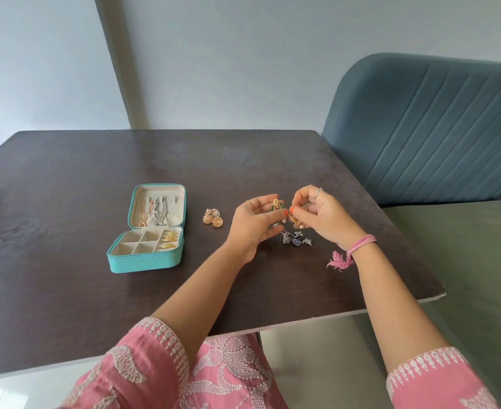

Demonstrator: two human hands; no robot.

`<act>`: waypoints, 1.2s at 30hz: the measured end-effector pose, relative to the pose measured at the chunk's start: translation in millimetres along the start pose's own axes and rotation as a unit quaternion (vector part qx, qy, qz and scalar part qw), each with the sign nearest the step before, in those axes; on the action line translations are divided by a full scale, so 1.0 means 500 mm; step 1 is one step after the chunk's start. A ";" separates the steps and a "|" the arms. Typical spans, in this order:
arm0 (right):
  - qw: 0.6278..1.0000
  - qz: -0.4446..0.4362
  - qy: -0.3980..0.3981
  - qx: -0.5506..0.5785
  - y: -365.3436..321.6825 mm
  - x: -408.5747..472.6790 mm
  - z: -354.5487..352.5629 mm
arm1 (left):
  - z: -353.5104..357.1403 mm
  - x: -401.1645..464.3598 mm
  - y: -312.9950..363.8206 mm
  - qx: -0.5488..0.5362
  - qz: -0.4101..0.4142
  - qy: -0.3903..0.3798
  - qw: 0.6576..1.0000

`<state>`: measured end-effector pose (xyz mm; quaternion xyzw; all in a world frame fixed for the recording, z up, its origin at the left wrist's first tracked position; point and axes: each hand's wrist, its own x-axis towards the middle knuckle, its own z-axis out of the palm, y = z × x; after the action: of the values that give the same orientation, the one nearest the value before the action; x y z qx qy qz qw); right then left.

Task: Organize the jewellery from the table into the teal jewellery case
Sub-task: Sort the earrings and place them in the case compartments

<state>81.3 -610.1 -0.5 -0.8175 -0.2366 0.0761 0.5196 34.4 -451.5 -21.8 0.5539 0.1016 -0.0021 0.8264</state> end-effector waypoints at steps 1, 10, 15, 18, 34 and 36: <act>1.000 0.011 0.001 0.028 0.002 0.000 0.003 | 0.000 0.000 -0.001 -0.006 0.000 0.004 1.000; 0.985 0.093 -0.009 0.143 0.012 -0.014 -0.001 | 0.000 0.004 -0.006 -0.021 0.006 0.017 1.000; 0.994 0.048 0.014 -0.094 0.002 -0.010 -0.012 | 0.008 0.003 -0.013 0.016 0.021 0.026 0.999; 0.980 0.012 0.038 -0.195 -0.009 -0.011 0.002 | 0.016 0.004 -0.018 0.041 0.030 0.036 0.998; 0.986 0.053 0.147 -0.059 0.006 -0.032 0.003 | 0.017 0.002 -0.023 0.079 0.013 0.040 0.996; 0.986 0.056 0.156 -0.030 0.007 -0.034 0.003 | 0.017 0.003 -0.025 0.105 0.012 0.038 0.994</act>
<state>67.1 -618.2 -6.4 -0.8466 -0.1084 -0.0300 0.5203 36.0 -463.9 -30.3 0.6382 0.1252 0.0179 0.7594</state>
